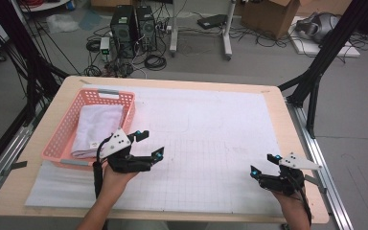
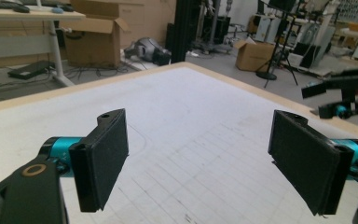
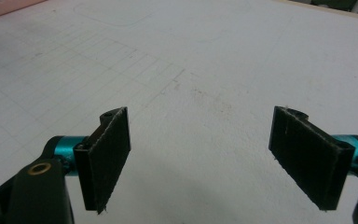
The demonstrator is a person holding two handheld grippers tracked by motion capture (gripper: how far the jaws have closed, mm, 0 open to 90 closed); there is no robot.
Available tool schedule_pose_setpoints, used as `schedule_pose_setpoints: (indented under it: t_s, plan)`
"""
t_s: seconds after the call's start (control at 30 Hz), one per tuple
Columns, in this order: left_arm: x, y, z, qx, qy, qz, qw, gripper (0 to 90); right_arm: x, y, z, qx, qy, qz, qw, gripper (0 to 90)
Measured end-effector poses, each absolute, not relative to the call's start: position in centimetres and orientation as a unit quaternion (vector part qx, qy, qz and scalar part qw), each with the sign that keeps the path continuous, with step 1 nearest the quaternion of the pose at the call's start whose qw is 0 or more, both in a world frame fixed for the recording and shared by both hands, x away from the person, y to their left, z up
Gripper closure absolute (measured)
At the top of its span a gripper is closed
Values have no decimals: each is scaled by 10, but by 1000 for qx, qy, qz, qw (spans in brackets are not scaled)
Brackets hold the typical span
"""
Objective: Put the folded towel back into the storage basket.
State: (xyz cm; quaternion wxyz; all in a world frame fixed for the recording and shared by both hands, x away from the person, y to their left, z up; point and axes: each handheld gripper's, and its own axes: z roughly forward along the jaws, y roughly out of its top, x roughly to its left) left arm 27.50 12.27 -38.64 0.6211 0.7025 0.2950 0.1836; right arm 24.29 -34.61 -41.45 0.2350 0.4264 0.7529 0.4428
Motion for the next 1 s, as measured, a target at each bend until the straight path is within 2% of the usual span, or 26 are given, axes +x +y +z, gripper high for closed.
schedule_pose_setpoints:
  t_s: [0.43,1.0]
  plan:
    - [268,110,-415,721,294,159,606,216,242,-343,-415,427,753,441,236,192]
    - [270,111,-421,722,302,159,602,215,242,-343,-416,427,754,441,235,193]
